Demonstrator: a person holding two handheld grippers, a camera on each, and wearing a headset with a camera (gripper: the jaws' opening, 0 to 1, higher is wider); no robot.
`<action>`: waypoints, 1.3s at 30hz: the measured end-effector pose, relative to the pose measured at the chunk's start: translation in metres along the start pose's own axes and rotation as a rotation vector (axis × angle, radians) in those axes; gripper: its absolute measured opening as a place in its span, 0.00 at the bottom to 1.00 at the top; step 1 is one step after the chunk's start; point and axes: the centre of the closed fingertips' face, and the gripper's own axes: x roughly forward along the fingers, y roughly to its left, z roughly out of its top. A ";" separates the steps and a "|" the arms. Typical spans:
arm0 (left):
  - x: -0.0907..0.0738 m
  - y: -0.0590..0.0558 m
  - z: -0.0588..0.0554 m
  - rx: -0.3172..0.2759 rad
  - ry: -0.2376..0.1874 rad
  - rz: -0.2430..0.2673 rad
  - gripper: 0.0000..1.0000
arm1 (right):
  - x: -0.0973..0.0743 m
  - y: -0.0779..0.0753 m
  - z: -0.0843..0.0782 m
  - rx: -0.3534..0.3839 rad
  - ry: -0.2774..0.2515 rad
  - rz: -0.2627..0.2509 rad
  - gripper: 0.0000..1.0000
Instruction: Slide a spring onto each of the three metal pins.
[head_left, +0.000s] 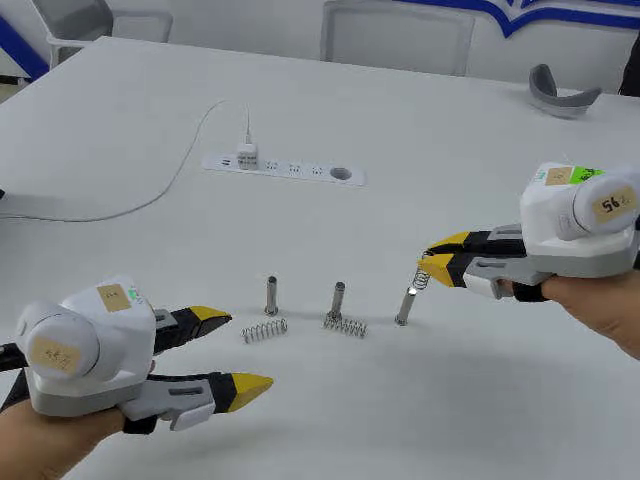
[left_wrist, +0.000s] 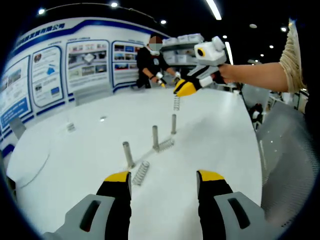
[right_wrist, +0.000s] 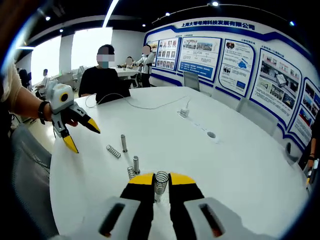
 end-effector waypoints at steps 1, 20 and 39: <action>0.000 0.000 0.000 0.000 0.001 0.001 0.53 | 0.001 0.000 -0.001 0.003 0.001 0.000 0.12; -0.001 0.002 -0.001 -0.003 0.007 0.007 0.53 | 0.013 -0.001 -0.015 0.033 0.020 0.002 0.12; -0.001 0.001 -0.002 -0.003 0.013 0.006 0.53 | 0.029 0.005 -0.038 0.052 0.060 0.003 0.12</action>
